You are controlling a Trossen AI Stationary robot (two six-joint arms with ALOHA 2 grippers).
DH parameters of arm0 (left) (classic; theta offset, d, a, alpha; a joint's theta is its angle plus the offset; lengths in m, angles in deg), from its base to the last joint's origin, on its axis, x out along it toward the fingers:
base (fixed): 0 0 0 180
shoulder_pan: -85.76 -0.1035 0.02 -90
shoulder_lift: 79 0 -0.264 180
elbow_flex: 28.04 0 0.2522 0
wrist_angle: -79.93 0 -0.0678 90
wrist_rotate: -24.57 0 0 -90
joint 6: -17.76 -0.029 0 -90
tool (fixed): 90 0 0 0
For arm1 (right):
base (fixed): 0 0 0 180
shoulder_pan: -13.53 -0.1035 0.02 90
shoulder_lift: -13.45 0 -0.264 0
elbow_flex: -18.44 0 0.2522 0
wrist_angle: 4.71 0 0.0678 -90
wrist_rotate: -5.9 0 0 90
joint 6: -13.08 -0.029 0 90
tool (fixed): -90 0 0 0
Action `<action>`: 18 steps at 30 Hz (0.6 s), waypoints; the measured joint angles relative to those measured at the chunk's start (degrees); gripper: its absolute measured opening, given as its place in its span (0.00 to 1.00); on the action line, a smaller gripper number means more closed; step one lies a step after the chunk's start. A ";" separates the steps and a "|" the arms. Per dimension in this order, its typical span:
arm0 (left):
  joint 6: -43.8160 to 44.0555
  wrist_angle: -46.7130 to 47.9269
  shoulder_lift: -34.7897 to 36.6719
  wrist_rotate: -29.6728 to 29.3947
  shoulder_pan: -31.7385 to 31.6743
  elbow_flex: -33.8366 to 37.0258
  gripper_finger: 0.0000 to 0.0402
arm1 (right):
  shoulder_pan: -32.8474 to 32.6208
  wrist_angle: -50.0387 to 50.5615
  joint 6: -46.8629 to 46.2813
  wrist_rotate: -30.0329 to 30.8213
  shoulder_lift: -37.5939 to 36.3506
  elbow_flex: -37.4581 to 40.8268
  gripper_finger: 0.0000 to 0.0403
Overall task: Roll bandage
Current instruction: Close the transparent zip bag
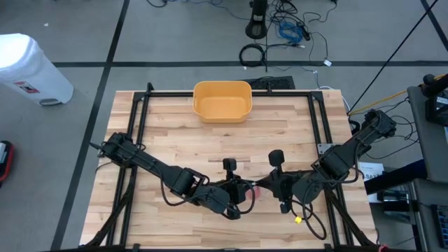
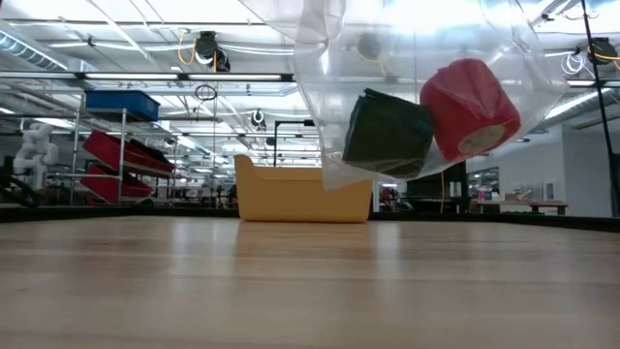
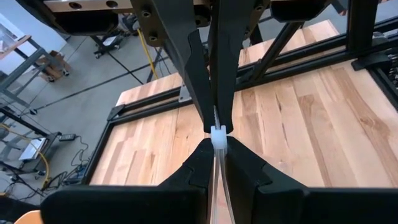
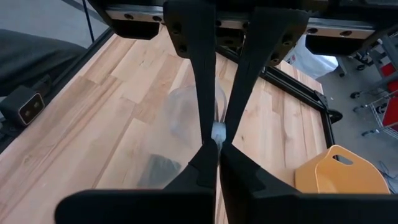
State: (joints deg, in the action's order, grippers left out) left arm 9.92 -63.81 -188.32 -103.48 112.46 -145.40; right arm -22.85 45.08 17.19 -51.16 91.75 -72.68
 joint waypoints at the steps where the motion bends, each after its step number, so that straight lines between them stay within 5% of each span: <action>1: 0.02 0.33 0.00 -0.22 0.00 -0.02 0.08 | 0.00 0.00 0.01 0.11 0.00 0.00 0.00; 18: 3.06 5.39 1.69 -1.50 1.27 0.00 0.08 | -1.81 0.51 -0.34 1.75 -1.18 0.00 0.00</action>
State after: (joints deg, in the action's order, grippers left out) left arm 12.98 -58.42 -186.63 -104.98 113.72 -145.40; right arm -24.65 45.59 16.85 -49.41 90.57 -72.68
